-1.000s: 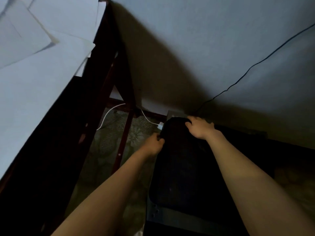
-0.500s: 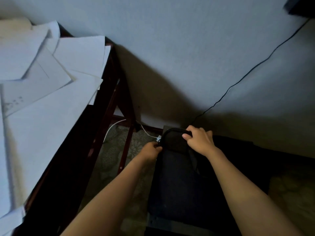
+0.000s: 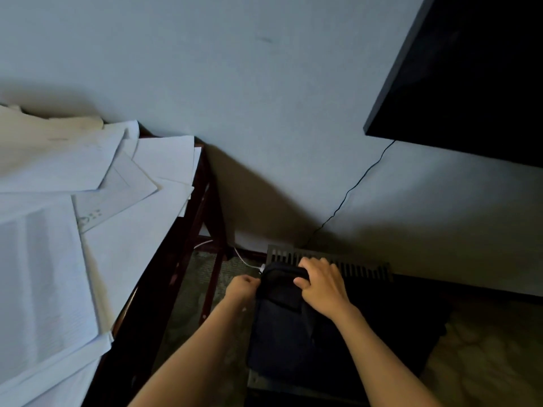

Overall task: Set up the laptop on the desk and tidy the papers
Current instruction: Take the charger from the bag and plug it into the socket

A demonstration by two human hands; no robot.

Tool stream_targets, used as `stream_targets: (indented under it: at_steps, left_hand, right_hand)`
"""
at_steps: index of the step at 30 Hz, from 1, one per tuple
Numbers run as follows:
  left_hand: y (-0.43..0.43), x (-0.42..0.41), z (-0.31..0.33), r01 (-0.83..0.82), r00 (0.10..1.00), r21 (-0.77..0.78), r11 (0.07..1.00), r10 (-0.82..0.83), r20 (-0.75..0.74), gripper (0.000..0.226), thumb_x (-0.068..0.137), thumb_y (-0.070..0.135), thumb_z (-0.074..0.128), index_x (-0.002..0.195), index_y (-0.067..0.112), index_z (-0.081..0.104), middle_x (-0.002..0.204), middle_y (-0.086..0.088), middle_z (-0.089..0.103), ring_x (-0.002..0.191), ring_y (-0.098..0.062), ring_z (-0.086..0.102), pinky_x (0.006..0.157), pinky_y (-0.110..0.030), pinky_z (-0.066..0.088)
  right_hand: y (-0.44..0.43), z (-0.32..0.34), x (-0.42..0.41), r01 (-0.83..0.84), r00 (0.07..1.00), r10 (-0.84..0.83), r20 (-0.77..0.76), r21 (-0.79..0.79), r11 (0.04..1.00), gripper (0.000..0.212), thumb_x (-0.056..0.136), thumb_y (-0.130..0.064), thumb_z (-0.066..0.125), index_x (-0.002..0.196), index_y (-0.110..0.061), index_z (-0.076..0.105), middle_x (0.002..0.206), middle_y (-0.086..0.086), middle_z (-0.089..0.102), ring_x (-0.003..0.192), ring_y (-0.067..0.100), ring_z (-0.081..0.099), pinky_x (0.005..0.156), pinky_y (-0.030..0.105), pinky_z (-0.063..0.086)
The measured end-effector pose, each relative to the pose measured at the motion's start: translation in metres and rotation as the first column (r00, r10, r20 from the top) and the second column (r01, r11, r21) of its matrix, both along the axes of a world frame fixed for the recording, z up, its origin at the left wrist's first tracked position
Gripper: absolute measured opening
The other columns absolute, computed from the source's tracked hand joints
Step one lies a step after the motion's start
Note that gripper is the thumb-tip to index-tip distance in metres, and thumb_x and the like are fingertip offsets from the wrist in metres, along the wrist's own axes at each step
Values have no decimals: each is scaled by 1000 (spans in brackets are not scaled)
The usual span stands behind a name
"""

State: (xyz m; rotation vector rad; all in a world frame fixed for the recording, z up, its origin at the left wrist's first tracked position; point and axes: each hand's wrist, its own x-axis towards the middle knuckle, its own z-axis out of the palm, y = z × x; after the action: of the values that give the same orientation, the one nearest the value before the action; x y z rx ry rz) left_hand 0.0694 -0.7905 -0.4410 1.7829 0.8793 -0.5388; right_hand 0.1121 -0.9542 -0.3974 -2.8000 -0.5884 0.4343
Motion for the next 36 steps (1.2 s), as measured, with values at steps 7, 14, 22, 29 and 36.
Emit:
stream_targets:
  at_steps: [7,14,22,29,36]
  left_hand:
    - [2,-41,31,113,992,179,977,-121,31,28,94,12,49,68,10,58,78,-7,60,76,-18,56,74,-29,46]
    - [6,-57,60,113,981,120,986,-130,145,38,96,15,50,59,13,56,37,9,55,40,-3,55,51,-18,47]
    - [-10,-84,102,278,932,147,949,-304,196,33,95,13,49,63,12,54,60,2,59,51,-2,56,53,-12,49]
    - [-20,-95,114,431,836,288,855,-498,230,33,92,15,52,60,13,57,65,-1,65,58,-4,60,78,-24,52]
    - [-13,-103,109,502,793,345,793,-581,181,25,92,21,55,78,6,69,66,2,59,63,-9,54,59,-18,42]
  right_hand:
    - [-4,31,-49,16,1000,-16,-10,25,1000,26,92,-33,53,113,-19,50,118,-1,46,114,19,41,91,29,36]
    - [-9,45,-91,68,998,-69,12,41,997,26,91,-31,56,113,-19,49,119,-2,46,117,18,42,92,30,39]
    - [-5,53,-130,130,992,-129,-14,57,990,29,91,-28,58,117,-19,50,120,0,44,116,20,45,93,29,40]
    - [11,58,-150,297,954,-270,-134,270,916,31,87,-30,64,113,-14,63,112,1,50,106,18,55,86,27,45]
    - [20,59,-158,281,959,-260,-114,254,925,30,87,-35,62,97,-9,70,91,-2,47,82,14,49,69,22,37]
